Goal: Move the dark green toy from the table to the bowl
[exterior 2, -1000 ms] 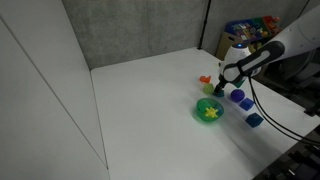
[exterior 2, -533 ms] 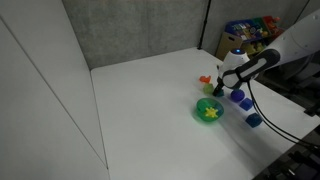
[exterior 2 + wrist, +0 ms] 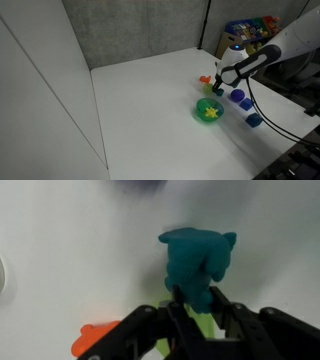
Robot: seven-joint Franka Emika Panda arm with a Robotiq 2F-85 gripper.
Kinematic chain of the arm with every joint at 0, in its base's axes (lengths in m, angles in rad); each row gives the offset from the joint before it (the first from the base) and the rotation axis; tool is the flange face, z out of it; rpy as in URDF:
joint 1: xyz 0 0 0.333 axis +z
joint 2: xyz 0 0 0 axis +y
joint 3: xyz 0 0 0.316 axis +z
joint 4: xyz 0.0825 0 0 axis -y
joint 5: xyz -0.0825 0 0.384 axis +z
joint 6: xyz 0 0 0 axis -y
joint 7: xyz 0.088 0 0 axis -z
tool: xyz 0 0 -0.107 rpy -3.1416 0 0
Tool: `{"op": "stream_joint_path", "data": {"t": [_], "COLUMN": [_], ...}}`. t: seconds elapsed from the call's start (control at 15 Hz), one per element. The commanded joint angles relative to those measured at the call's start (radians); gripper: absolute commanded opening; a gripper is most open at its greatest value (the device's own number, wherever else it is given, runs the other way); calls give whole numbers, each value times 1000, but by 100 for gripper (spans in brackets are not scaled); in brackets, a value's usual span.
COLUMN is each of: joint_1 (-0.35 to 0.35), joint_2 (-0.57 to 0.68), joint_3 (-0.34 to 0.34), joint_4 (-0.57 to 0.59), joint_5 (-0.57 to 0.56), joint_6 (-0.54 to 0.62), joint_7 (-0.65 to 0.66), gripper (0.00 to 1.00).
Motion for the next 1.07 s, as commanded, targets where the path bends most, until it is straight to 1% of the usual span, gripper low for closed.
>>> {"op": "stream_joint_path", "data": {"t": [0.0, 0.07, 0.2, 0.47, 0.73, 0.93, 1.0], "joint_1": [3, 5, 9, 11, 27, 56, 71], "joint_2": [-111, -134, -193, -314, -394, -428, -434], "joint_3": [20, 24, 36, 67, 91, 96, 93], "joint_4": [-75, -86, -126, -239, -341, -399, -419], "joint_5": [11, 12, 19, 43, 62, 61, 53], "joint_6": [-69, -86, -126, -179, -187, -189, -170], "joint_7": [4, 5, 7, 1, 5, 19, 31], "gripper": [10, 8, 9, 9, 9, 10, 10]}}
